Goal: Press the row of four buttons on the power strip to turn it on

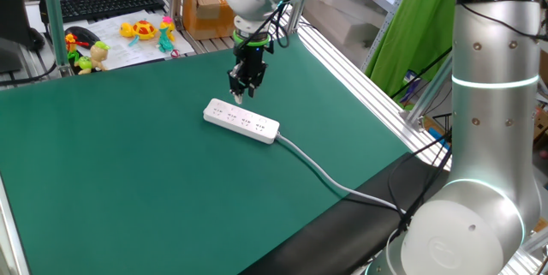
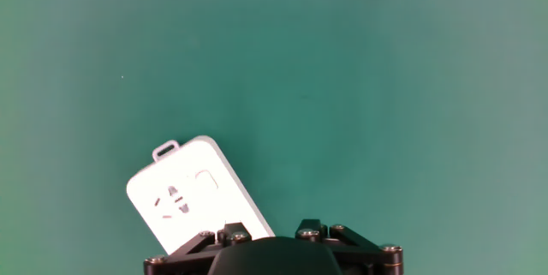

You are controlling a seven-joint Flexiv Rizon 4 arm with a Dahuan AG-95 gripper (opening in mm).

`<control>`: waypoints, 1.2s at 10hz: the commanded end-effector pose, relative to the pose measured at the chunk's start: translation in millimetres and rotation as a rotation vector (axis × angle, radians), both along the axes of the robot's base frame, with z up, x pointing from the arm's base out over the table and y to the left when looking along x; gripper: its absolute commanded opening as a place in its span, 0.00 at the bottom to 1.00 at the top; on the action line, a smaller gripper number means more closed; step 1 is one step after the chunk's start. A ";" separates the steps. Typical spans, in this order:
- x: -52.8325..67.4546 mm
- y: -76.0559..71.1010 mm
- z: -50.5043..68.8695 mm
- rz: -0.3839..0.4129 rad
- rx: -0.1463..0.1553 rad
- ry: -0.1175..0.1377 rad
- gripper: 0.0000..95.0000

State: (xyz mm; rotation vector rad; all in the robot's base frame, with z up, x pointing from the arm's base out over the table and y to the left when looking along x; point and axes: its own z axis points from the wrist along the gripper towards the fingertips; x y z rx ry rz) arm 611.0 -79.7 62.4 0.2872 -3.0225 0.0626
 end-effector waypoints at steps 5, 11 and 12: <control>-6.2 -4.6 5.1 0.026 0.006 -0.003 0.40; -6.2 -4.6 5.1 0.042 0.049 -0.016 0.40; -6.2 -4.6 5.1 0.041 0.066 -0.021 0.40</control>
